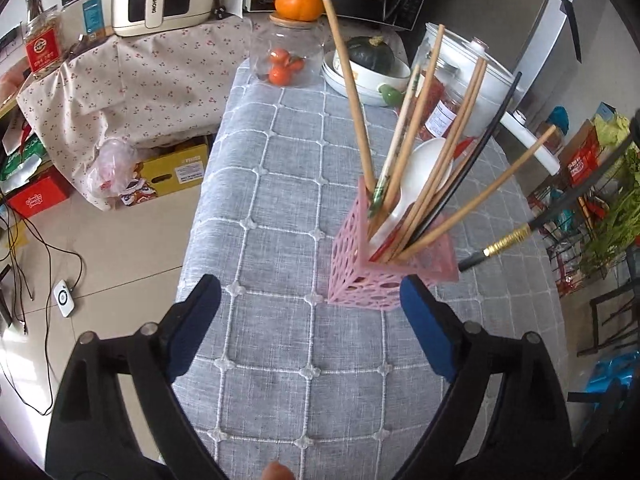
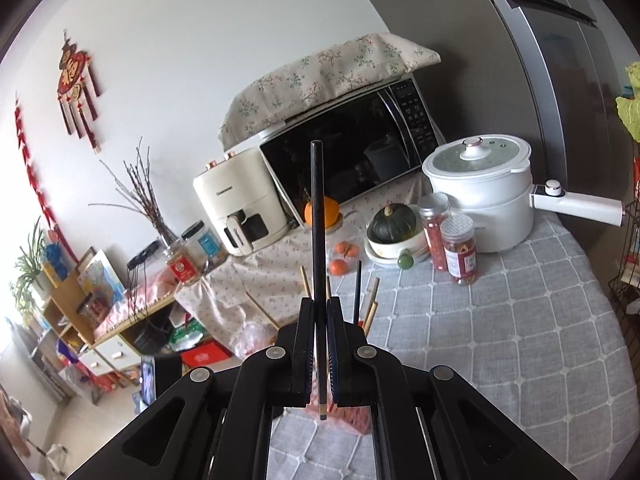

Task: Organize utensils

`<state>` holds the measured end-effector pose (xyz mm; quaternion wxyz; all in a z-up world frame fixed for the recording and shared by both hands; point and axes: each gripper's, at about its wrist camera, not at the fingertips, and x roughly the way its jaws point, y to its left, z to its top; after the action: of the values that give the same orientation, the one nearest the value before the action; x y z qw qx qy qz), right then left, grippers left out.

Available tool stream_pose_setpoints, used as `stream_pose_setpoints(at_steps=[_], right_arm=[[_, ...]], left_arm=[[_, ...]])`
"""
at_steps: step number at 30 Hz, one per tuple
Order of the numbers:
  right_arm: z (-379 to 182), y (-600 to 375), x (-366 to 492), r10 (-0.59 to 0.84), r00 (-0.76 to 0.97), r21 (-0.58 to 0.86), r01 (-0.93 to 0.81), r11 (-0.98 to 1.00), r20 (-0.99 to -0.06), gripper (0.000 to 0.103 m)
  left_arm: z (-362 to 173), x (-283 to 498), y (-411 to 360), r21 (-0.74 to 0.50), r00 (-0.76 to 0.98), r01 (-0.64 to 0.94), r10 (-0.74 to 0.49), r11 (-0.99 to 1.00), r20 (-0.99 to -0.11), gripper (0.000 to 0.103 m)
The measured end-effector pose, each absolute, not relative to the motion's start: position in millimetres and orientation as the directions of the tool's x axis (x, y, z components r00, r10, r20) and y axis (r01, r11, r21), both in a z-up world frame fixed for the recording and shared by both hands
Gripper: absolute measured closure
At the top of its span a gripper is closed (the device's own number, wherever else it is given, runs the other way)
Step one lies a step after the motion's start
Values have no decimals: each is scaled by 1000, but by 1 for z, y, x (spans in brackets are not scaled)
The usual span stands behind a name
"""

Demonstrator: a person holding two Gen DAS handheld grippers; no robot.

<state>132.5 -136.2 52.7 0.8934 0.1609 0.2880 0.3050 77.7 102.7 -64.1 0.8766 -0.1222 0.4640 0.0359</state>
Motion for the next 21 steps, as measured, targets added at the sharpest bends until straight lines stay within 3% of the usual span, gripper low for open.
stream_pose_setpoints(at_steps=[7,15,16,17,18,19,20,21], right_arm=[[43,-103,145,621,671,431,-459,777,-404,97],[5,-65,155,623,618,398,-480,782,-480,93],[2,-65,157,617,614,400,-470,787,-492,83],[1,-67,157,613,613,404,-461,790,-499,65],[1,-70,157,611,615,413,-451,791,-498,56],[3,-74,156,609,622,420,-443,792,-492,37],[6,-80,153,604,636,425,-434,794,-480,27],[10,-88,148,595,653,421,-427,800,-469,25]], left_arm=[[-70,75,102,-156,526,-139,-61,978,-848,6],[-70,72,104,-129,535,-134,-38,983,-844,2],[-68,72,104,-130,542,-138,-35,982,-840,2],[-66,71,105,-134,550,-142,-35,981,-834,1],[-63,71,104,-139,561,-147,-34,979,-827,1],[-58,69,102,-143,574,-148,-33,979,-818,1],[-55,69,100,-142,582,-144,-32,979,-812,1],[-51,67,96,-136,589,-137,-30,981,-807,1]])
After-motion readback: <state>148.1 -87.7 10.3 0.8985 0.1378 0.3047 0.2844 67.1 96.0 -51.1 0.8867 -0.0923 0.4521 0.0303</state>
